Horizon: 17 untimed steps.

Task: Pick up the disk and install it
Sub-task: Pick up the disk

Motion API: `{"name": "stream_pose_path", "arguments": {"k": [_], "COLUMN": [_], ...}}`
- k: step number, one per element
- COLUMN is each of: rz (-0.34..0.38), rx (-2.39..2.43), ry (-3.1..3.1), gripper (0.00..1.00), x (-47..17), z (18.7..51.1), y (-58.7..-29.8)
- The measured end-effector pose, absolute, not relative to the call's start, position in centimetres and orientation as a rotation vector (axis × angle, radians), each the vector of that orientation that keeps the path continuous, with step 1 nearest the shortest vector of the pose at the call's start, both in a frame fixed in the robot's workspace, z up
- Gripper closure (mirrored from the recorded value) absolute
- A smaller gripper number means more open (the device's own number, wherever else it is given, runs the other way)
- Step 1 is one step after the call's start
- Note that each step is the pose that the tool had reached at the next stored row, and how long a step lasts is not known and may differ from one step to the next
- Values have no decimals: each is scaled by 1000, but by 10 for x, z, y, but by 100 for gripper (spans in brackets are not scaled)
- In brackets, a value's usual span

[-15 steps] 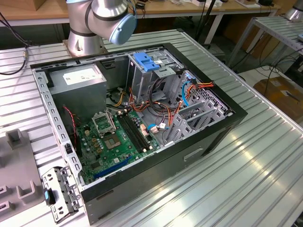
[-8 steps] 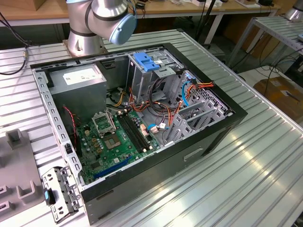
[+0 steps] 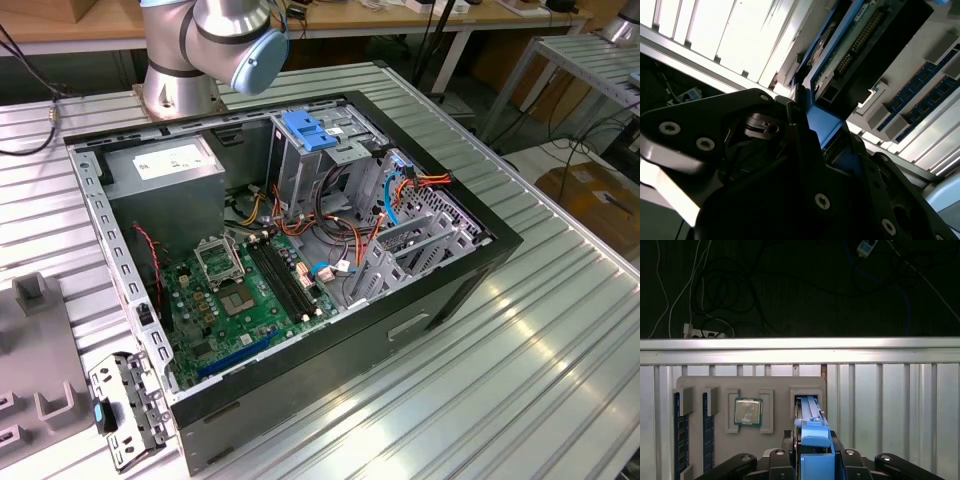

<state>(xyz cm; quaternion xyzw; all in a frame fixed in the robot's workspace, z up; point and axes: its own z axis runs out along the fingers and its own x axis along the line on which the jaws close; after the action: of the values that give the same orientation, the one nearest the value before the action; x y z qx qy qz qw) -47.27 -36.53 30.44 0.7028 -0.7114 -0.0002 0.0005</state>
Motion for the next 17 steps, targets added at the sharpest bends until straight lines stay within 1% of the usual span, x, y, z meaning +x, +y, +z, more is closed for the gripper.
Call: {"name": "stream_pose_path", "arguments": {"k": [17], "rz": [-1], "rx": [2207], "ry": [-2234], "gripper": [63], "x": [-473], "z": [337], "y": [-365]}}
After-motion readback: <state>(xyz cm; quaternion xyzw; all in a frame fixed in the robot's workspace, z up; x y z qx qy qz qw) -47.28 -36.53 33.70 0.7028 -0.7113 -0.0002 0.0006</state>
